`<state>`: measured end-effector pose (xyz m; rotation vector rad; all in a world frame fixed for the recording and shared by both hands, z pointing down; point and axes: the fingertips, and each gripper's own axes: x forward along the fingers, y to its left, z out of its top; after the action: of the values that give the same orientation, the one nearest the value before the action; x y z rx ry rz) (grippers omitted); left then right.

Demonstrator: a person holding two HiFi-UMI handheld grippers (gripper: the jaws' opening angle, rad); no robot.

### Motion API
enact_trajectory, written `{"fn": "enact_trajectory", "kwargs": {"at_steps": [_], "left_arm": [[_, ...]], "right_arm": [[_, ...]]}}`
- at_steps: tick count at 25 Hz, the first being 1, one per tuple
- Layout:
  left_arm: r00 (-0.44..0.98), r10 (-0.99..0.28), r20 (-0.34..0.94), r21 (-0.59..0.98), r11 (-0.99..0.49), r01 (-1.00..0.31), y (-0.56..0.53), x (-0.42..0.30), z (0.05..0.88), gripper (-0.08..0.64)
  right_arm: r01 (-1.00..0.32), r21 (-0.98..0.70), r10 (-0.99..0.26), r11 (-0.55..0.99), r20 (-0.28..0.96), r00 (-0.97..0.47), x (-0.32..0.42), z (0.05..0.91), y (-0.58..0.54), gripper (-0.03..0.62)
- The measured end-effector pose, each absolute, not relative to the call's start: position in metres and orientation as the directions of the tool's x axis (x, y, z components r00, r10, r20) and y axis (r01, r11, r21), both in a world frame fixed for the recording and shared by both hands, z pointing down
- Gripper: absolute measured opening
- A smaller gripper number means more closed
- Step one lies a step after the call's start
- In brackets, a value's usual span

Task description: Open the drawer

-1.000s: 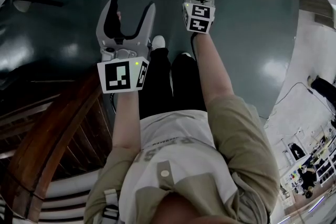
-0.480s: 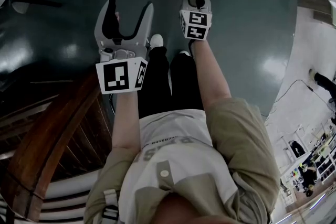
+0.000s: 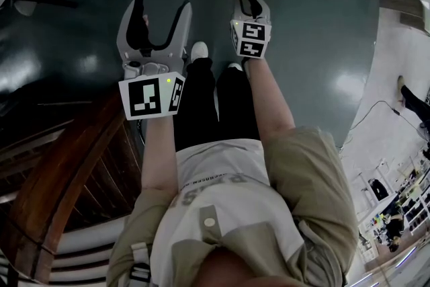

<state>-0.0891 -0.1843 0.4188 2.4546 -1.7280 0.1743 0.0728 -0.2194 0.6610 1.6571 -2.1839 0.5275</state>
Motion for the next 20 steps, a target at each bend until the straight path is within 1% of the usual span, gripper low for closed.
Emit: {"fn": "enact_trajectory", "kwargs": {"at_steps": [20], "left_arm": [[0.318, -0.934, 0.160, 0.049, -0.314, -0.948, -0.180, -0.097, 0.417, 0.345]], "right_arm": [[-0.965, -0.088, -0.833, 0.245, 0.490, -0.256, 0.074, 0.663, -0.183, 0.106]]}}
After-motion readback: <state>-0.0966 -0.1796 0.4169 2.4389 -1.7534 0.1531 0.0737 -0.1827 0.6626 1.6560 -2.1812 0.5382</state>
